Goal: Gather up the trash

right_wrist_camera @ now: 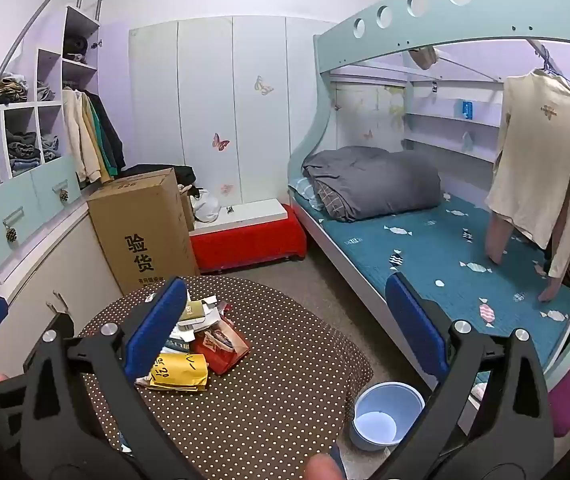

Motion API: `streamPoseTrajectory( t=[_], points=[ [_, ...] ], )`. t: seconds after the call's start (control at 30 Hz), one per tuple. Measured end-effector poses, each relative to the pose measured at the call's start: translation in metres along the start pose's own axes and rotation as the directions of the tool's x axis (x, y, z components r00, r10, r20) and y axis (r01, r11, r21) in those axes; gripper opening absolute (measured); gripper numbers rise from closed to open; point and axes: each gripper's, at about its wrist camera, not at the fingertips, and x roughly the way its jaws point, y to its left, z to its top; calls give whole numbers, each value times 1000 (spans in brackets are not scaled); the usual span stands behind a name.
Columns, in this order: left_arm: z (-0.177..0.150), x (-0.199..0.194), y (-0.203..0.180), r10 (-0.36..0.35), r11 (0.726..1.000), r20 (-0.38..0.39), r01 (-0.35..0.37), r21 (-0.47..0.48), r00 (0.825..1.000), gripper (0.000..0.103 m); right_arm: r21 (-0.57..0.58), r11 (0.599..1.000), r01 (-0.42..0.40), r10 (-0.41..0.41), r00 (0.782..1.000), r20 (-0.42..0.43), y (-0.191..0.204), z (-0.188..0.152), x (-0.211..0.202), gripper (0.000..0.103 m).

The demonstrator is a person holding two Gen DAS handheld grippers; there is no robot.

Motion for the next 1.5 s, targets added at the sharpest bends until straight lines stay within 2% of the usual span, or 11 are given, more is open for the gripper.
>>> streamPoseTrajectory(
  t=[0.23,0.53,0.77,1.5],
  points=[
    [0,-1,2,-5,1000,2,5,-7,1000,99,3,1000,-6,6,1000,0,0,0,1,97],
    [13,-4,0,-13,1000,4,13,-9,1000,99,28,997,-66,65,997,43,-4,1,-3,97],
    [8,2,-1,-23,1000,5,23,-9,1000,99,33,997,-72,70,995,67,-8,1,-4,97],
    [-5,5,-5,-34,999,1,34,-17,999,99,13,998,-54,54,998,19,-3,-2,6,97]
  ],
)
